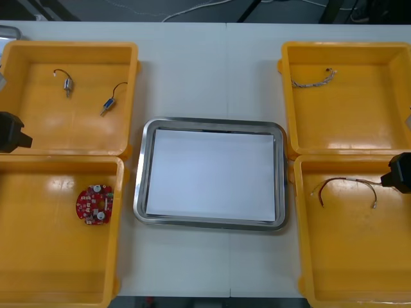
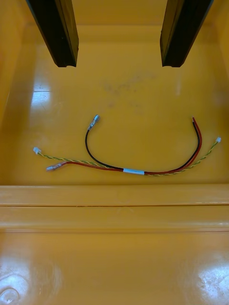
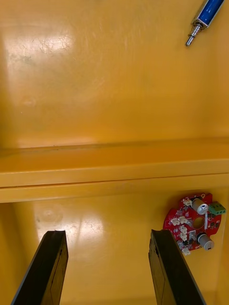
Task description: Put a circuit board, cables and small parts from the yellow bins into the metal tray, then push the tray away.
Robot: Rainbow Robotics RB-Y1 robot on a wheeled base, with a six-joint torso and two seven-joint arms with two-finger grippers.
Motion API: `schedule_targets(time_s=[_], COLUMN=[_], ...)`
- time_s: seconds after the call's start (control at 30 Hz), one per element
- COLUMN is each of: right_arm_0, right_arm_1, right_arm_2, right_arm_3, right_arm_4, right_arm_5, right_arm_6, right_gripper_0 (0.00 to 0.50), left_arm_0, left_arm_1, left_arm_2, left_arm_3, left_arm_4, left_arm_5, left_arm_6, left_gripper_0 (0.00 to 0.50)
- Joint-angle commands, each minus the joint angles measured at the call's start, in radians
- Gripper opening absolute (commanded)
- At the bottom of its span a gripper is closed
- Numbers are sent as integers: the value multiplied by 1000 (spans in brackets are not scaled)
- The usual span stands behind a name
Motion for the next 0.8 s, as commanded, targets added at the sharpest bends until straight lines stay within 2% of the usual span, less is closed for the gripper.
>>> schedule_targets(time_s=[0.03, 0.8], right_arm_0=[13, 13], right_arm_1=[7, 7], right_arm_2=[-30, -30], right_arm_3=[-27, -27], right_arm_4=[7, 7], right_arm_5=[-7, -7], right_arm_6=[17, 17], right_gripper_0=[500, 500], left_arm_0=[11, 11], left_arm_1=[-5, -5], left_arm_2=[27, 27], left_arm_3=[-29, -29], left_arm_4=[-8, -8], left_arm_5=[8, 8], left_arm_6=[44, 44], left_gripper_0=[500, 500])
